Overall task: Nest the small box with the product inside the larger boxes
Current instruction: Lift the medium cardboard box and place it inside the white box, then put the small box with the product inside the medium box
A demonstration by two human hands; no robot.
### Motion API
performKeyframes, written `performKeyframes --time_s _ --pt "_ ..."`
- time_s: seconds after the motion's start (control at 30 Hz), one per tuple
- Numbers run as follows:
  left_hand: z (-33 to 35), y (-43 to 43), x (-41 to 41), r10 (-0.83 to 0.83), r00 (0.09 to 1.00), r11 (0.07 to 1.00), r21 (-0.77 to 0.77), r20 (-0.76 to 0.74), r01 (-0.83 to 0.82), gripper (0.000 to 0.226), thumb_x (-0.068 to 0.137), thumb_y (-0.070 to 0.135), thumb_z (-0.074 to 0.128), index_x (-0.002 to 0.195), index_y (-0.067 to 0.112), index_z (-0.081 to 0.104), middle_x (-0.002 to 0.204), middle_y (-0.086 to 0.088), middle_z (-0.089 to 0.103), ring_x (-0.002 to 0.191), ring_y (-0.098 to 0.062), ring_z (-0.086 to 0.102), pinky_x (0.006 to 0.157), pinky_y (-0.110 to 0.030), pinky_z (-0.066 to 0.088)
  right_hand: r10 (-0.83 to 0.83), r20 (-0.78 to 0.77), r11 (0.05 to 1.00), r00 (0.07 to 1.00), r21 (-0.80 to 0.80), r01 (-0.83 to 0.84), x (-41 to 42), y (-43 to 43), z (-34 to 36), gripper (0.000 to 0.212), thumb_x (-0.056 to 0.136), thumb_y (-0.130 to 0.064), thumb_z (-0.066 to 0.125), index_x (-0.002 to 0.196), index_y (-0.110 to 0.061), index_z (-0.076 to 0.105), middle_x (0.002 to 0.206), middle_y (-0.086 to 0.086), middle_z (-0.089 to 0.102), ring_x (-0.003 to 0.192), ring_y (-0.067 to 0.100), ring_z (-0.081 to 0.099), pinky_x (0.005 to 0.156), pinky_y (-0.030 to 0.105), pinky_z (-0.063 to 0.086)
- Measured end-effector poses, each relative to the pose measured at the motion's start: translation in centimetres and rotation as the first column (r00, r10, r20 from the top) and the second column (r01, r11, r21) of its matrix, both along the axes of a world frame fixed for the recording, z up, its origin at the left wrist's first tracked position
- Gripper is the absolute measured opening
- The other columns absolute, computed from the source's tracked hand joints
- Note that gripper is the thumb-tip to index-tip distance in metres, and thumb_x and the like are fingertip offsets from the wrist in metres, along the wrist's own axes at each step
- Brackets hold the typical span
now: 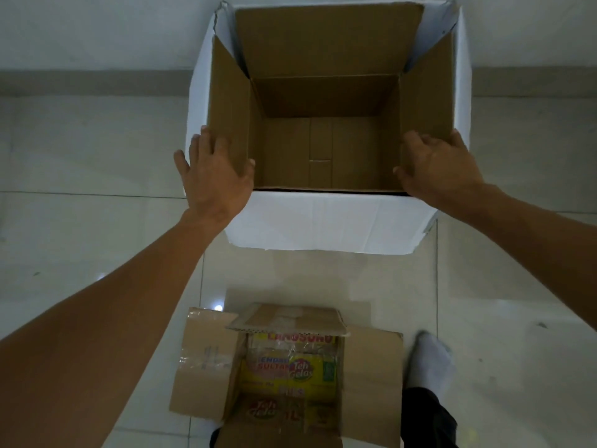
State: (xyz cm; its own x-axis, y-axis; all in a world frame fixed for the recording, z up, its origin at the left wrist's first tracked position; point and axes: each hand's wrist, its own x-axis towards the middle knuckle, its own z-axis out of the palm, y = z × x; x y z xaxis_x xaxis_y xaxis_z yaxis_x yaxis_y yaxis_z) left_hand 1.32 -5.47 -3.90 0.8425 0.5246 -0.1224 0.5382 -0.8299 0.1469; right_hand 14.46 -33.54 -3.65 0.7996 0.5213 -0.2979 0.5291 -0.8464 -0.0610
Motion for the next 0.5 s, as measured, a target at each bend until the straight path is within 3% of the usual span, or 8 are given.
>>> performKeyframes --time_s 0.17,0.3,0.4,0.5 --pt "1.2 -1.4 -3.2 0.101 0.990 0.994 -0.050 0.094 -0.096 0.055 0.093 0.041 0.049 0.135 0.007 0.041 0.151 -0.018 0.028 0.141 -0.031 0.020 0.114 -0.054 0.007 -0.070 -0.024 0.979 0.997 0.193 0.073 -2.1 -1.0 2.3 0.046 0.090 -0.025 0.057 0.131 -0.010 0.044 0.136 0.017 0.050 0.131 0.035 0.042 0.118 0.050 0.011" --pt "2.3 -2.8 -7.4 0.159 0.970 0.986 -0.081 0.182 -0.147 0.049 0.090 0.035 0.054 0.130 0.008 0.045 0.147 -0.020 0.035 0.138 -0.032 0.027 0.112 -0.053 0.011 -0.166 -0.087 0.901 0.982 0.391 0.187 -6.0 -2.7 3.4 0.039 0.089 -0.021 0.059 0.125 -0.008 0.051 0.126 0.016 0.057 0.116 0.034 0.054 0.115 0.050 0.020" --pt "2.8 -4.5 -11.5 0.206 0.957 0.975 -0.124 0.206 -0.184 0.050 0.088 0.032 0.055 0.130 0.009 0.045 0.145 -0.019 0.037 0.137 -0.029 0.029 0.112 -0.049 0.012 -0.176 -0.172 0.875 0.969 0.423 0.234 -10.7 -4.5 3.7 0.041 0.087 -0.020 0.061 0.125 -0.009 0.051 0.127 0.016 0.057 0.117 0.035 0.052 0.111 0.043 0.028" --pt "2.6 -6.5 -15.8 0.248 0.948 0.958 -0.198 0.198 -0.209 0.049 0.087 0.029 0.056 0.130 0.008 0.045 0.143 -0.017 0.041 0.136 -0.029 0.031 0.114 -0.048 0.013 -0.169 -0.245 0.878 0.955 0.402 0.259 -15.4 -6.4 3.4 0.042 0.086 -0.019 0.061 0.126 -0.010 0.050 0.125 0.016 0.058 0.110 0.033 0.054 0.096 0.038 0.041"
